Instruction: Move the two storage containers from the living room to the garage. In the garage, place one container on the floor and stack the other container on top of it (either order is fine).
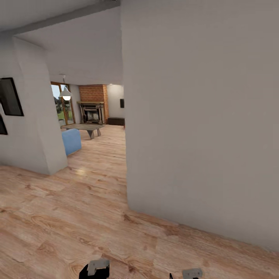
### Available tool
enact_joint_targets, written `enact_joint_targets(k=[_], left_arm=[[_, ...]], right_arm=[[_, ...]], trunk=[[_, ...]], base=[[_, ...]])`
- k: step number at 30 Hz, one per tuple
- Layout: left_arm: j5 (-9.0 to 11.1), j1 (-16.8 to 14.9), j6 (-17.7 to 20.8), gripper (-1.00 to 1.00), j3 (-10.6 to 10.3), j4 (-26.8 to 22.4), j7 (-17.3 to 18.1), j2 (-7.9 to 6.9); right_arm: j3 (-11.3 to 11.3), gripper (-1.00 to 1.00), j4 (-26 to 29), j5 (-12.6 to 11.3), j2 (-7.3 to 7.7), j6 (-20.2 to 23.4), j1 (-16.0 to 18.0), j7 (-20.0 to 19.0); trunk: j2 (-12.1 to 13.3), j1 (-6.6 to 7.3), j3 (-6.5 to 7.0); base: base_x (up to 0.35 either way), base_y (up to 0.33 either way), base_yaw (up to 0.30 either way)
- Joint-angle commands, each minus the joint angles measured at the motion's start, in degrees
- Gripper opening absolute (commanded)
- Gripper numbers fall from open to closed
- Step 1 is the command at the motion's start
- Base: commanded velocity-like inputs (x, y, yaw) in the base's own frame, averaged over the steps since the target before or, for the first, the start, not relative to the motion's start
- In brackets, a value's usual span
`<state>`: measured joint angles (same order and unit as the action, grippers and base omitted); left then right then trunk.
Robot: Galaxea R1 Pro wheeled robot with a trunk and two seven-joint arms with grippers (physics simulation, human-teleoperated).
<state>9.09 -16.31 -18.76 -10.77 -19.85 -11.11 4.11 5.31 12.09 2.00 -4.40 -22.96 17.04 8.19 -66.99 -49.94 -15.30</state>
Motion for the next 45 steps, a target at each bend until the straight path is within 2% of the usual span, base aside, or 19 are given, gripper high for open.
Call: enact_joint_targets(k=[1,11,27,38,45], left_arm=[[0.56,-0.06,-0.22,1.00,-0.49,0.06,-0.30,-0.02],[0.52,-0.04,-0.21,1.00,-0.48,0.07,-0.31,0.02],[0.42,-0.08,-0.22,1.00,-0.54,0.07,-0.31,-0.05],[0.50,-0.07,-0.18,1.00,-0.47,0.07,-0.31,0.02],[0.53,-0.08,-0.19,1.00,-0.43,0.07,-0.31,-0.01]], right_arm=[[0.44,1.00,-0.06,0.21,0.01,-0.06,0.03,0.60],[0.64,1.00,-0.27,0.53,0.00,-0.12,-0.11,0.23],[0.81,1.00,-0.48,0.54,-0.10,0.01,-0.25,0.54],[0.84,1.00,-0.49,0.32,-0.16,0.03,-0.17,0.69],[0.84,1.00,-0.49,0.52,-0.19,0.02,-0.21,0.69]], trunk=[[-0.05,0.00,-0.07],[-0.05,0.00,-0.07],[-0.05,0.00,-0.17],[-0.05,0.00,-0.52],[-0.05,0.00,-0.68]], base=[[0.000,0.264,0.300],[0.032,0.070,0.255],[0.320,0.001,0.036],[0.301,0.004,0.232],[0.133,0.238,0.271]])
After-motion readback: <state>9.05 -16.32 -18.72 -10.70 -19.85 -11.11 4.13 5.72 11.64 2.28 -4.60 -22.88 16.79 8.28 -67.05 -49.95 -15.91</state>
